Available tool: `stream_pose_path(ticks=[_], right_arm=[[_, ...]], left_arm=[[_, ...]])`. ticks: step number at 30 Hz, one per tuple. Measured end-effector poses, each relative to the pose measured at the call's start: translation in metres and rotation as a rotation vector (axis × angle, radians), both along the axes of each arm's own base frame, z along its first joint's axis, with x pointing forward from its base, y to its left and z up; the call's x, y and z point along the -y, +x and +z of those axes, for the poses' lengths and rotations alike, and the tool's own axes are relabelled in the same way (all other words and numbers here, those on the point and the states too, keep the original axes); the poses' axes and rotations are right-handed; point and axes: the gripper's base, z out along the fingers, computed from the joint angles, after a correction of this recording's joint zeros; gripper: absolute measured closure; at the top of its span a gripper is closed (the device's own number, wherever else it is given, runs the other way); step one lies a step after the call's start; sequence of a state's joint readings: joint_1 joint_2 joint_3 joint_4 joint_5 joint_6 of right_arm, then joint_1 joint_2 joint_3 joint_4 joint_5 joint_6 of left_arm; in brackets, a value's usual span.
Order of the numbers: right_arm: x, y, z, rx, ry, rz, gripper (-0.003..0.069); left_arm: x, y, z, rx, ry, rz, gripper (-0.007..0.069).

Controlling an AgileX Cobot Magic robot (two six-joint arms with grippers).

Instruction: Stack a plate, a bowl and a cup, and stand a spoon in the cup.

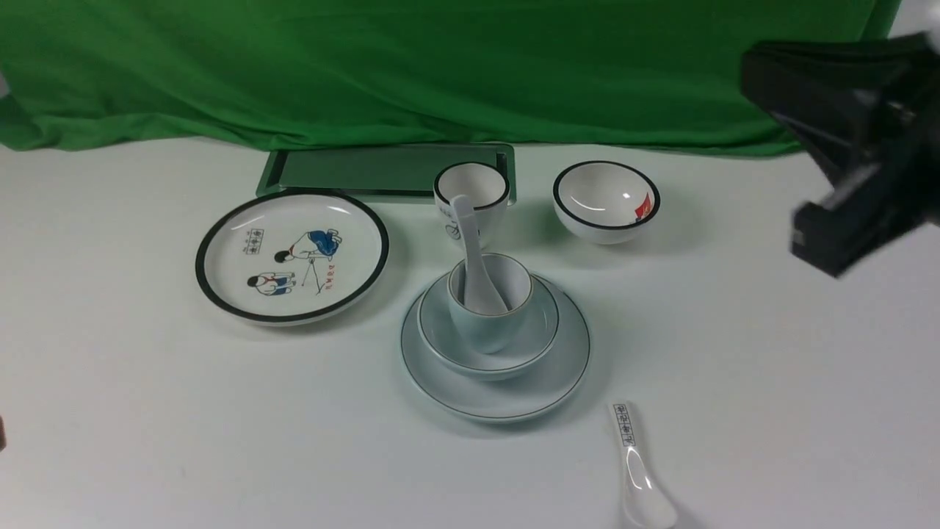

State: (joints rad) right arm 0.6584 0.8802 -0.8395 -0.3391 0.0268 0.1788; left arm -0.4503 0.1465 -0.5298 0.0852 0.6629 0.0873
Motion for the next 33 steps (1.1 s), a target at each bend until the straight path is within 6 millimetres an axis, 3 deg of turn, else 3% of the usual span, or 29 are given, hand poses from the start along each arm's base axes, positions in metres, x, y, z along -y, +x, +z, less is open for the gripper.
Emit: stream_pose_path(ticks=[4, 8, 23, 27, 33], right_arm=[[0.021, -0.029, -0.004, 0.060, 0.045, 0.009, 0.0645], [0.031, -0.039, -0.004, 0.066, 0.051, -0.006, 0.0635], [0.033, -0.040, -0.007, 0.044, 0.036, -0.020, 0.0598], [0.039, -0.043, -0.009, 0.014, 0.022, -0.044, 0.0638], [0.050, -0.055, -0.032, -0.045, 0.002, -0.070, 0.0652]], left_arm=[[0.000, 0.000, 0.000, 0.002, -0.001, 0.000, 0.0656], [0.000, 0.000, 0.000, 0.002, -0.002, 0.000, 0.0656], [0.000, 0.000, 0.000, 0.002, -0.001, 0.000, 0.0656], [0.000, 0.000, 0.000, 0.003, 0.000, 0.001, 0.0656], [0.000, 0.000, 0.000, 0.003, 0.000, 0.001, 0.0656]])
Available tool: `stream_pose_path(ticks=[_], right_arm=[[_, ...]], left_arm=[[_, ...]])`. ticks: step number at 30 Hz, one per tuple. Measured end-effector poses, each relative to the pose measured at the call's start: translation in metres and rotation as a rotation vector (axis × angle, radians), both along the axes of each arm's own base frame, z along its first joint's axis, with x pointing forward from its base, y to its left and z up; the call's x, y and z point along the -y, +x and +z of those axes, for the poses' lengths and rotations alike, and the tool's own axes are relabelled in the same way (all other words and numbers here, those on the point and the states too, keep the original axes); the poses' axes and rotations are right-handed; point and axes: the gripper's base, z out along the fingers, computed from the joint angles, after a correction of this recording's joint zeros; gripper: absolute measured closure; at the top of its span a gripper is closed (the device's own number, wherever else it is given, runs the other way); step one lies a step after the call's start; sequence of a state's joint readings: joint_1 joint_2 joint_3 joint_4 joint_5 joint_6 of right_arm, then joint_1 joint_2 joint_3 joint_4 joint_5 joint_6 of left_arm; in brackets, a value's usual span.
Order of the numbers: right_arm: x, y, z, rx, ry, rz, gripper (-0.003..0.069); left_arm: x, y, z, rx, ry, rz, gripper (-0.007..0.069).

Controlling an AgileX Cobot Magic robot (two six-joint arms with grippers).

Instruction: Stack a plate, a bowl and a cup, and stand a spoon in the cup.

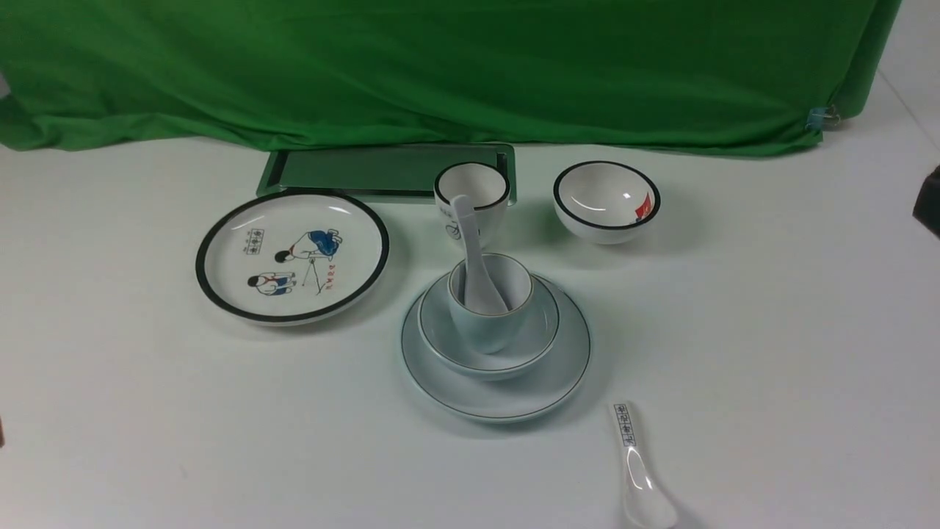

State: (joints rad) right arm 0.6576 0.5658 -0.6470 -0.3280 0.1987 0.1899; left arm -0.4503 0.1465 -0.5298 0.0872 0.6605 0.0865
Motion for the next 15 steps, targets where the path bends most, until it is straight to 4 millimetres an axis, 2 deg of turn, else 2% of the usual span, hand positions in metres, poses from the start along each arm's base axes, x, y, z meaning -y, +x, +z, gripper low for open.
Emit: stream_pose_path(ticks=[3, 4, 8, 9, 10, 11, 15], right_arm=[[0.008, -0.007, -0.012, 0.003, 0.008, -0.018, 0.0652], [0.017, -0.015, -0.025, 0.024, 0.027, -0.046, 0.0652], [0.030, -0.026, -0.048, 0.090, 0.068, -0.115, 0.0652], [0.038, -0.031, -0.062, 0.119, 0.094, -0.182, 0.0652], [0.039, -0.032, -0.063, 0.123, 0.096, -0.181, 0.0652], [0.047, -0.037, -0.079, 0.135, 0.129, -0.274, 0.0652], [0.059, -0.044, -0.112, 0.125, 0.185, -0.443, 0.0652]], left_arm=[[0.000, 0.000, 0.000, 0.000, 0.000, 0.000, 0.0656], [0.000, 0.000, 0.000, 0.000, 0.000, 0.000, 0.0656], [0.000, 0.000, 0.000, 0.000, 0.000, 0.000, 0.0656], [0.000, 0.000, 0.000, 0.000, 0.000, 0.000, 0.0656], [0.000, 0.000, 0.000, 0.000, 0.000, 0.000, 0.0656], [0.000, 0.000, 0.000, 0.000, 0.000, 0.000, 0.0656], [0.000, 0.000, 0.000, 0.000, 0.000, 0.000, 0.0656]])
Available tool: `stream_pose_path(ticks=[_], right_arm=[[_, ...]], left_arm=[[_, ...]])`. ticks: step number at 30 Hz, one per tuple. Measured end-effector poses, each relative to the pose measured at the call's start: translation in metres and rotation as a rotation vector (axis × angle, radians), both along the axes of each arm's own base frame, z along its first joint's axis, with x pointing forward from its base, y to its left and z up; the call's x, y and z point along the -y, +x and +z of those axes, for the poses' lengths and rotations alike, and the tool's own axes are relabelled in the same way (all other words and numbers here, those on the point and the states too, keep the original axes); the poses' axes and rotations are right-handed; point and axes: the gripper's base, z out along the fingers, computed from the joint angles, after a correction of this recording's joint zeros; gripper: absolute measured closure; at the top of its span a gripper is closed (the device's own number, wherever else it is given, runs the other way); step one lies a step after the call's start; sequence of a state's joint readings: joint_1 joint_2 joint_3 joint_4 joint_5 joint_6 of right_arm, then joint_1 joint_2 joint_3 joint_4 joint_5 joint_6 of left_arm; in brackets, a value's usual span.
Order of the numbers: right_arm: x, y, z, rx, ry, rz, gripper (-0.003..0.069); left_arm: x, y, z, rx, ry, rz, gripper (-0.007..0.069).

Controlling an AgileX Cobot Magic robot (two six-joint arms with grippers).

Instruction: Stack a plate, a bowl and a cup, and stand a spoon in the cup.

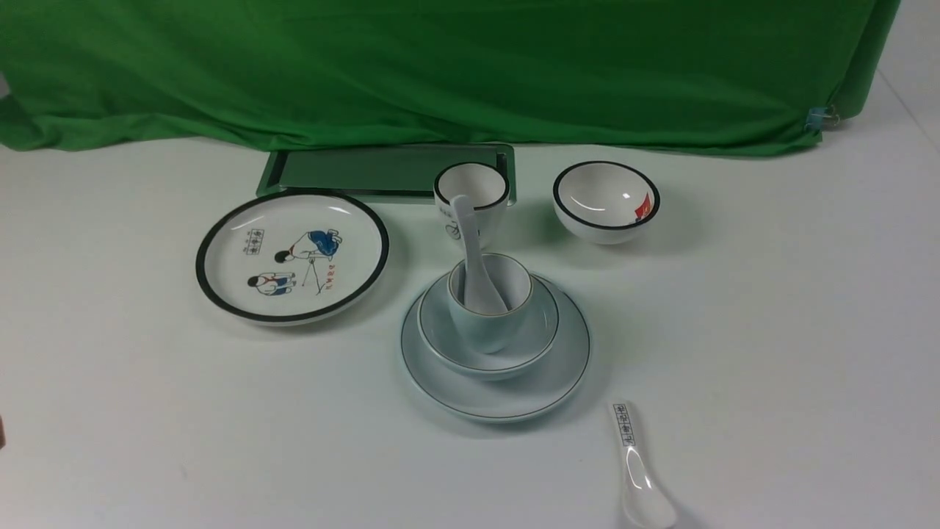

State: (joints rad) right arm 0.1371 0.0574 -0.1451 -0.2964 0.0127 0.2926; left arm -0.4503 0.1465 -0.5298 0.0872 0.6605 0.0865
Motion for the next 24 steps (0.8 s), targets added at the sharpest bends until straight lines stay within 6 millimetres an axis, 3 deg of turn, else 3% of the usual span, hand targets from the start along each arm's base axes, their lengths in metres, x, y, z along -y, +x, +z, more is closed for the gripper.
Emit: stream_pose_path(ticks=[5, 14, 24], right_arm=[[0.008, 0.002, -0.045, -0.098, 0.099, -0.160, 0.0652], [0.012, 0.001, -0.063, -0.261, 0.098, -0.211, 0.0652], [0.010, 0.000, -0.067, -0.306, 0.014, -0.170, 0.0652]], left_arm=[[0.000, 0.000, 0.000, 0.000, 0.001, 0.001, 0.0656], [0.000, 0.000, 0.000, 0.000, 0.001, 0.001, 0.0656], [0.000, 0.000, 0.000, 0.000, 0.001, 0.001, 0.0656]])
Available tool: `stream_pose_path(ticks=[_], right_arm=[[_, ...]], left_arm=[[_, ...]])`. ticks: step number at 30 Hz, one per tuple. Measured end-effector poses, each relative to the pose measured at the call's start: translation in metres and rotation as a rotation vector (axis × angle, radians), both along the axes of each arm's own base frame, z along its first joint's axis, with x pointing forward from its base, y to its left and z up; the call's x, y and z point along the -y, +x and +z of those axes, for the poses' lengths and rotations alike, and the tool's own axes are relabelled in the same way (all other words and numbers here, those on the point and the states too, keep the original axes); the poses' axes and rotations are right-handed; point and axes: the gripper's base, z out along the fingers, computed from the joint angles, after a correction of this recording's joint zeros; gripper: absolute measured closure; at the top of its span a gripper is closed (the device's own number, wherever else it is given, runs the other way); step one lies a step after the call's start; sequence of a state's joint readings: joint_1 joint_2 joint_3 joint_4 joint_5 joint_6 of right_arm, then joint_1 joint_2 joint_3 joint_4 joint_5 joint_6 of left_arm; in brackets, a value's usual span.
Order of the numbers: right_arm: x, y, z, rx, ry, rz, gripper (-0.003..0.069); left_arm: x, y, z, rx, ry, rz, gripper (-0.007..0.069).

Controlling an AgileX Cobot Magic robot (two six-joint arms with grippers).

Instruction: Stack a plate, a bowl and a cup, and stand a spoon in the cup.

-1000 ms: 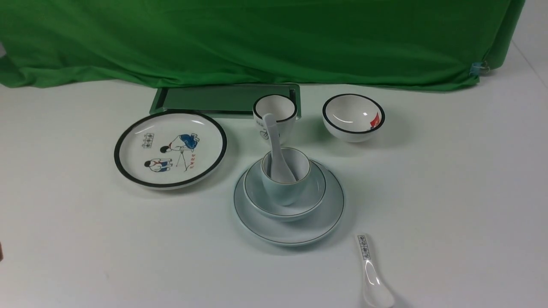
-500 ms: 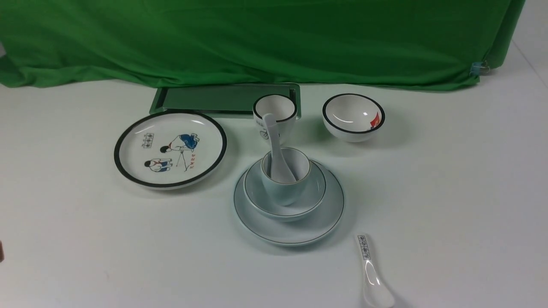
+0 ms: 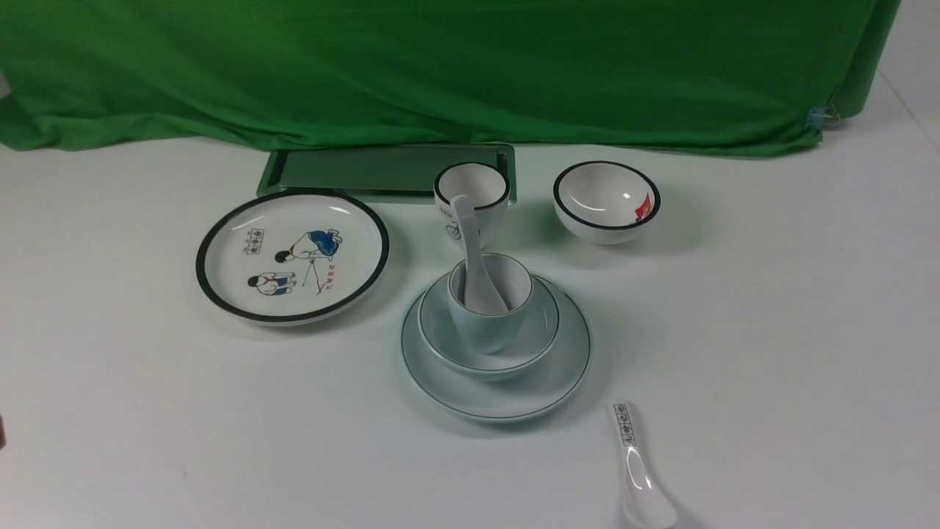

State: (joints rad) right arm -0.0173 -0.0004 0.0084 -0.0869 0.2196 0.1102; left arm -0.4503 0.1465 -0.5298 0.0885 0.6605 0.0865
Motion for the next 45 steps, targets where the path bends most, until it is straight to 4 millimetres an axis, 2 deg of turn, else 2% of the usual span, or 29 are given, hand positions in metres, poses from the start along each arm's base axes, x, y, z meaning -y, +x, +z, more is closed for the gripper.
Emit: stream_pose_path(ticks=[32, 38, 44, 45], right_arm=[[0.000, 0.000, 0.000, -0.001, 0.005, 0.003, 0.0588], [0.000, 0.000, 0.000, -0.001, 0.005, 0.003, 0.0577], [0.000, 0.000, 0.000, -0.001, 0.005, 0.003, 0.0566], [0.000, 0.000, 0.000, -0.001, 0.005, 0.003, 0.0562]], left_arm=[[0.000, 0.002, -0.002, 0.006, 0.012, 0.006, 0.0656], [0.007, 0.017, -0.023, 0.077, -0.051, 0.058, 0.0656], [0.000, 0.028, -0.053, 0.187, -0.155, 0.253, 0.0656], [-0.002, 0.028, -0.064, 0.194, -0.169, 0.299, 0.0656]])
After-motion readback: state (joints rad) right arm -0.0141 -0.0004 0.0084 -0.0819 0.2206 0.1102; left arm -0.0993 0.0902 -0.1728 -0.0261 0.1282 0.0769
